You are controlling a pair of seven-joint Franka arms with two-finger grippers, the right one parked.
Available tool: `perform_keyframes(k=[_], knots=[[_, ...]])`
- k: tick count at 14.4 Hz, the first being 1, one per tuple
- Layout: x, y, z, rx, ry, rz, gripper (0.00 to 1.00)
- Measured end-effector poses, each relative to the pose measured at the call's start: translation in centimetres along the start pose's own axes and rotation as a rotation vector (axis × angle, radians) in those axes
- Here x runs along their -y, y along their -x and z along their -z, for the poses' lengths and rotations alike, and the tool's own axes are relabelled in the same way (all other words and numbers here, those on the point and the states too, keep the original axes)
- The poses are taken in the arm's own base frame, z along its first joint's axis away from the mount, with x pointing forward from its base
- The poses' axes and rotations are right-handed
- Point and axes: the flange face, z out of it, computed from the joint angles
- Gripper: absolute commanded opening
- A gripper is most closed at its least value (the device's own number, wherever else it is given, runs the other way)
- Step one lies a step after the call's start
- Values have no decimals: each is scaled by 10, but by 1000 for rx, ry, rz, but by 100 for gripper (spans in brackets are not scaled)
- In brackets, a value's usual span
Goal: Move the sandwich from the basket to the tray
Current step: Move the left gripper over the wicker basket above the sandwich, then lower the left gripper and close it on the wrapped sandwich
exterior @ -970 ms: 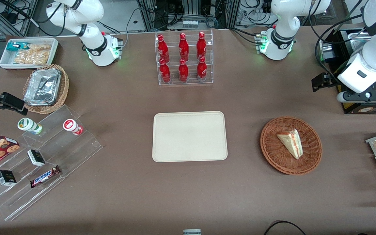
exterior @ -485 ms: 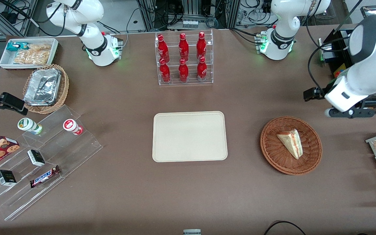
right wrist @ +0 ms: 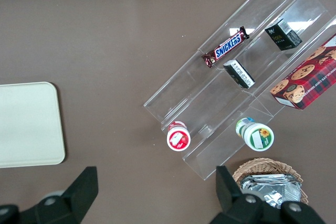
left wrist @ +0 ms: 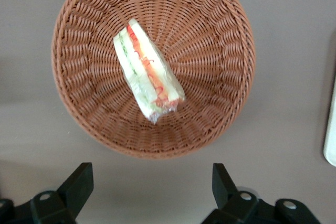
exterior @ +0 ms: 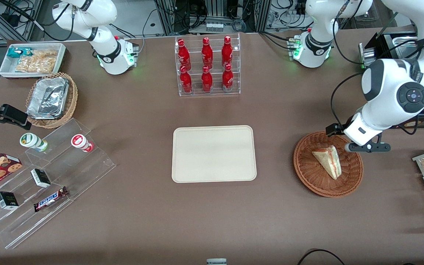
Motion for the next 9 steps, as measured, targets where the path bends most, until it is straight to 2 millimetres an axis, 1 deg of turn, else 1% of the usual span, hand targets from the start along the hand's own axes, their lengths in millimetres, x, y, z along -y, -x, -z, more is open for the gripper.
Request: perform_keyframes(k=[2,3,6,9], knots=[[2,-4,-19,-15,6,46,100],[5,-7,-28,-16,9,101,100],[10,-15,-49,-24,18,335,100],[8,-24,-64,-50,35,542,100]])
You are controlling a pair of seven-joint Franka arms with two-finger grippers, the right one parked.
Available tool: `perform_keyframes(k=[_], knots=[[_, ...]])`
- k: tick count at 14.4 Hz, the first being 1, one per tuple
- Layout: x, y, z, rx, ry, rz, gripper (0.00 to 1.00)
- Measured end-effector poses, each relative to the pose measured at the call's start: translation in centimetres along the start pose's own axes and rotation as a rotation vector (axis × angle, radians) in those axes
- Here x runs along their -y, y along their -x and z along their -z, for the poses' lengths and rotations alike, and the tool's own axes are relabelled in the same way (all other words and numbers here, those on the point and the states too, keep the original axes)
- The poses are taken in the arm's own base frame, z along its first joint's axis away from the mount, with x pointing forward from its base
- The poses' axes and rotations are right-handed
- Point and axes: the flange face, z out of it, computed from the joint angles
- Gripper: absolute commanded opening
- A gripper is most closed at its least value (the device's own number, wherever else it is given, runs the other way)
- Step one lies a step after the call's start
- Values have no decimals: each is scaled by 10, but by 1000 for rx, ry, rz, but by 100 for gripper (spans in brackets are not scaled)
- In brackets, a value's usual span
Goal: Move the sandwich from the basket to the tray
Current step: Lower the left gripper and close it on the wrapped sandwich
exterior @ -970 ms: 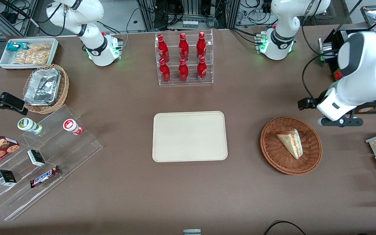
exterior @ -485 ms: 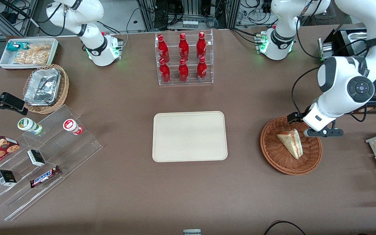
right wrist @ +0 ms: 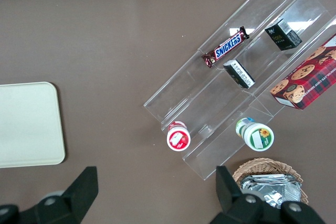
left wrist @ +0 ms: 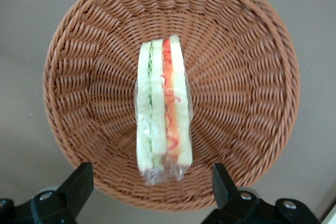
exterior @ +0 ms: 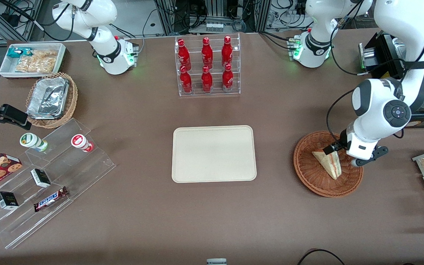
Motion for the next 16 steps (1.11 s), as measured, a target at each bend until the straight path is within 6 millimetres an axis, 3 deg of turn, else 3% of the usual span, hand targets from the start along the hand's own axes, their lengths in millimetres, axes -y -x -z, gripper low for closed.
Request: perform_keyframes(k=[3,6,7,8,9,10,12,16], knots=[[-6,-6,-17,-30,32,178,100],[-8,-7,-39,-17,29,226,100],[-8,-6,-45,-9,23,229,94],[-8,-6,-50,-2,18,230,69],[-7,-6,-54,4,14,230,35],[-7,-6,-57,7,12,230,15],[-7,-6,-57,7,11,219,6],[-7,-6,-52,26,-5,95,2]])
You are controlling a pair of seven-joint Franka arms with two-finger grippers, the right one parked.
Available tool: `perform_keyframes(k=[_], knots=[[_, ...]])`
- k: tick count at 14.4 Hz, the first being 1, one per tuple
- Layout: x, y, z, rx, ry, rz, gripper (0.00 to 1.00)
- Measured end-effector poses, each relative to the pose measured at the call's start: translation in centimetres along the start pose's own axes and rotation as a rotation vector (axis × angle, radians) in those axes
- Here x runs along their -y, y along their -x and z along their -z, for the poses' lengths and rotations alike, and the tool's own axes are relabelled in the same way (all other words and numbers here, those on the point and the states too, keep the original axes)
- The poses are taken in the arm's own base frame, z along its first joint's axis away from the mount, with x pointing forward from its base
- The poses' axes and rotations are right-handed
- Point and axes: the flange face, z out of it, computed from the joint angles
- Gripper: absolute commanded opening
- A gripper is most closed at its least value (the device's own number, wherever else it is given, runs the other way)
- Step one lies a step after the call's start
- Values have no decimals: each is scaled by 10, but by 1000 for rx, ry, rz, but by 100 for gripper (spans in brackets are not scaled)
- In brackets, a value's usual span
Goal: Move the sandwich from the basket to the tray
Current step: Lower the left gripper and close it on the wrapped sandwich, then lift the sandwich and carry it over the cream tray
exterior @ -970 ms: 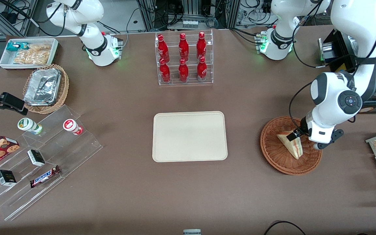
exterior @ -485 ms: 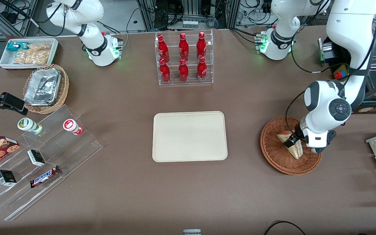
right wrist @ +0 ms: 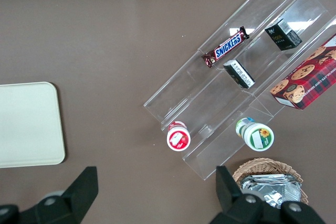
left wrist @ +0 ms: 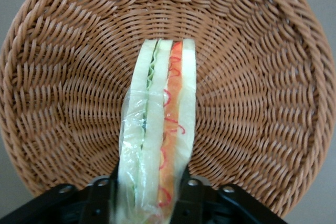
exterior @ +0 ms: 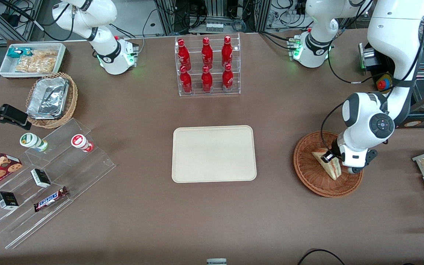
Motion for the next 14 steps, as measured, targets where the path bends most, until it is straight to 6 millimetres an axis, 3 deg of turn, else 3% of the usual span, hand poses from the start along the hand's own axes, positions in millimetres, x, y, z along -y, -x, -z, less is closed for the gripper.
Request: perform_keyframes(k=[2,4,7,10,14], knots=[[-1,0,10,36,-29,-90,4],[-7,-2,34,72,-53,-205,7],[-44,10,82,85,-59,-358,7],[-108,60,97,65,-61,-426,7],[-186,131,76,65,-74,-444,7]])
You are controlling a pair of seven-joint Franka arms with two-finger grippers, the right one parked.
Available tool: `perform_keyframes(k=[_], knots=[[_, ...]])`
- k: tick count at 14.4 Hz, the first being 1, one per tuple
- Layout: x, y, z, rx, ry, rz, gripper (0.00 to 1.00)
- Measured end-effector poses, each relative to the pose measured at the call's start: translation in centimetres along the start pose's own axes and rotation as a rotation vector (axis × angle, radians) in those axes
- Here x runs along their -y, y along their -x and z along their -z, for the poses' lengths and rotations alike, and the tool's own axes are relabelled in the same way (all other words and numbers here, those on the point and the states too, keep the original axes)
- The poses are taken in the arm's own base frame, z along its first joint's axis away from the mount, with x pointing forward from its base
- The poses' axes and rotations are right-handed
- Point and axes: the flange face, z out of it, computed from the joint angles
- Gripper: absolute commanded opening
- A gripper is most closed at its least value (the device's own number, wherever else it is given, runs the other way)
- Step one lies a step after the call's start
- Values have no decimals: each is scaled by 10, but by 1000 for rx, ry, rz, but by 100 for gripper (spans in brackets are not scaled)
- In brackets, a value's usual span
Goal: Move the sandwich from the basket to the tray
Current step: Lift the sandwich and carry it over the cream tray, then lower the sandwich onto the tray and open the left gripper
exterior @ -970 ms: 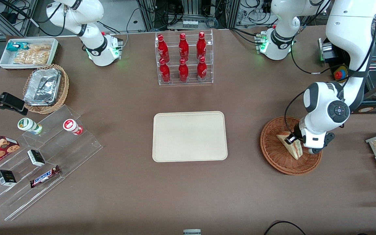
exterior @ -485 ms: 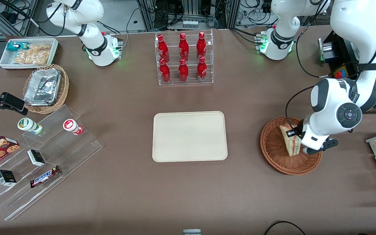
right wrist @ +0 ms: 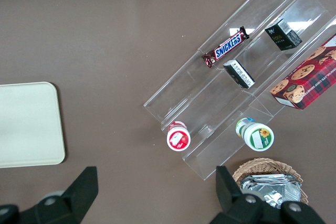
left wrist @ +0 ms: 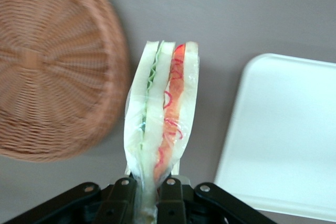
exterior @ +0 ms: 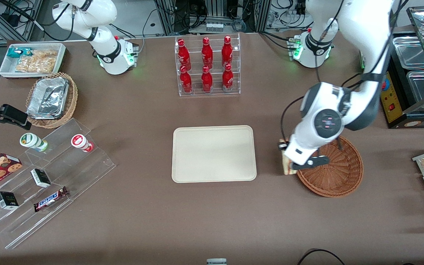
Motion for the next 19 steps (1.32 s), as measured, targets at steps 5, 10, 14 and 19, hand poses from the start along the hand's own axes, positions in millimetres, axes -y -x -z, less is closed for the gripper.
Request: perform_keyframes(k=[5,10,14,19], knots=[[-111,34,-37,4,-6,11,7],[-187,76,-62,-44,46,10,7],[-220,102,-76,-65,78,17,7],[-234,101,-81,-71,99,17,36]])
